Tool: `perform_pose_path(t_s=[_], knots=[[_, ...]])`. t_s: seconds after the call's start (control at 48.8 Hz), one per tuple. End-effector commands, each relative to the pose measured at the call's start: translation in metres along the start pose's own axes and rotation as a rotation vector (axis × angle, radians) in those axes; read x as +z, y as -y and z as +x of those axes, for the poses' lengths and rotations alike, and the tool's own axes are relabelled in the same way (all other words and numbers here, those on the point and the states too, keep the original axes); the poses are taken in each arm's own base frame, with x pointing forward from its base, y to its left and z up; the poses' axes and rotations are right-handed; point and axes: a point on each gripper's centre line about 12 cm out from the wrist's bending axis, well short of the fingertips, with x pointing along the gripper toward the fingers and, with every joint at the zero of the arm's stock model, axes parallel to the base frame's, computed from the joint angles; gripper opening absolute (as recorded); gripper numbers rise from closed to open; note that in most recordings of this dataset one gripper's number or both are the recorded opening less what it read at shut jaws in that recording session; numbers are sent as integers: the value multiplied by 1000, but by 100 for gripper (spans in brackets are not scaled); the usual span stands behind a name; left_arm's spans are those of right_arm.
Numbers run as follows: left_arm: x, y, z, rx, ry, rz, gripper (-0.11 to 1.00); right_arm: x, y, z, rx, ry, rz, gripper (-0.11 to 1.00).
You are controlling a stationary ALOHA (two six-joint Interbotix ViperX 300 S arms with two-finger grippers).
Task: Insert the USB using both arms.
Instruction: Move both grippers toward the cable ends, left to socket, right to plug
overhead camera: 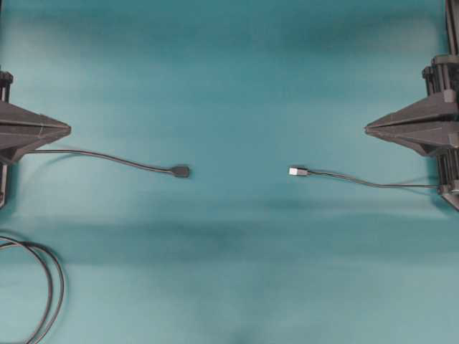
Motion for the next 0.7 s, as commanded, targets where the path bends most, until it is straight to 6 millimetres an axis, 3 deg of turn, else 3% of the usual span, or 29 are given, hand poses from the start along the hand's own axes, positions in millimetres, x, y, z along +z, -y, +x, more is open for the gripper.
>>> perform_pose_path(t_s=[0.0,0.082,0.287,0.512,0.676], knots=[[4,2,3,-12,-15,-18,1,7,0,3,-1,18,-5,0],[1,4,4,-17,-64,-18,5,6,0,2,1,12,-9,0],[1,4,6,-21,-181,-12,0,4,0,5,-1,-74,-5,0],[-10,4,18,-21,-360,-20,0,-9,1,15,-8,-367,26,0],[-23,4,30,-20,-495,-19,3,-31,1,21,-15,-546,39,0]])
